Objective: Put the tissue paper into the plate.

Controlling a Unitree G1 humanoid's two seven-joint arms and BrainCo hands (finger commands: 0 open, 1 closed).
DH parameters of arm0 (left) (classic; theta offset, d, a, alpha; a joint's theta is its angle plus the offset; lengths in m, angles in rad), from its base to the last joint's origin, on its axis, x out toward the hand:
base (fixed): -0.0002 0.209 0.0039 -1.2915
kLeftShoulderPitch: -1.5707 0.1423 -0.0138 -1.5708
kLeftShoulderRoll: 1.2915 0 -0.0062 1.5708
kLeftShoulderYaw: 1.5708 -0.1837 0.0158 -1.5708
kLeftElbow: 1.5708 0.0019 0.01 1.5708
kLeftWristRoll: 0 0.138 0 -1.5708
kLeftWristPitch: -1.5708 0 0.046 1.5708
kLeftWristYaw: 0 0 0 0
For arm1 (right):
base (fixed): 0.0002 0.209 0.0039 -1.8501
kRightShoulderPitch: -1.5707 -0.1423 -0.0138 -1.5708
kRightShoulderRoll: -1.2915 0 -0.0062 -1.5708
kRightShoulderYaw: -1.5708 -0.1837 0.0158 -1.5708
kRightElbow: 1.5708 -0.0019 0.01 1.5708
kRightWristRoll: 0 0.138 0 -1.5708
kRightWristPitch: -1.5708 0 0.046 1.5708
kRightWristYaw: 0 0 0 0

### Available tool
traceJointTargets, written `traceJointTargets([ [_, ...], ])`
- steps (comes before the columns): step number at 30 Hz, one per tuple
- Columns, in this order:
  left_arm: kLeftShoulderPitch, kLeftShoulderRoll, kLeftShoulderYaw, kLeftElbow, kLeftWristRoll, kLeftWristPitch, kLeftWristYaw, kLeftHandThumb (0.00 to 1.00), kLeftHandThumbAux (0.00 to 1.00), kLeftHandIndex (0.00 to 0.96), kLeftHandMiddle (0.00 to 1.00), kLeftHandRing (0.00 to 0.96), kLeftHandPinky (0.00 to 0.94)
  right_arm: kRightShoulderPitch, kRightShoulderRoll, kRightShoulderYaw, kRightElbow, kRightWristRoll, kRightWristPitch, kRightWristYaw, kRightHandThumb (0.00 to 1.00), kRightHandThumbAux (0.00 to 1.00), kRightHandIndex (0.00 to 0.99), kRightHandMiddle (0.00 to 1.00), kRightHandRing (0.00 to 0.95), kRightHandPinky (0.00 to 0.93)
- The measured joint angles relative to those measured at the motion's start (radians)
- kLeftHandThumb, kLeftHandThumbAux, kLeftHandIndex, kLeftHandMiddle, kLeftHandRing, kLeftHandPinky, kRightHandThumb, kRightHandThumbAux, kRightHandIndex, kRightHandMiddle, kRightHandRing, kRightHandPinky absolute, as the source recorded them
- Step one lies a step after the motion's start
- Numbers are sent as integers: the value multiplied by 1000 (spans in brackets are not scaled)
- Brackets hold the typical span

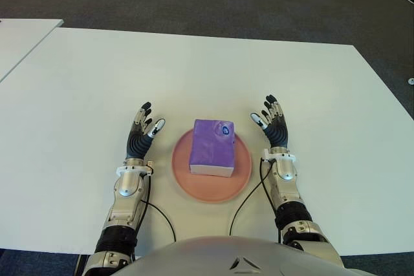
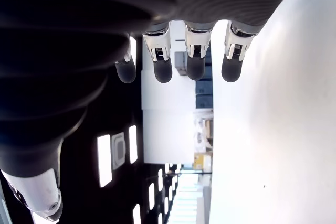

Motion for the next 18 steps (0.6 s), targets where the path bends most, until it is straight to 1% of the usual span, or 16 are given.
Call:
traceJointTargets([
  [9,0,0,1,1,0,-11,0,0,431,0,0,0,0,75,6,15,-99,1,26,4,74,604,0,0,0,0],
  [14,1,0,1,-2,0,-4,0,0,423,0,0,0,0,114,6,20,-142,1,34,6,75,621,0,0,0,0],
  [18,3,0,1,-6,0,7,0,0,415,0,0,0,0,128,5,21,-157,4,38,14,67,640,0,0,0,0],
])
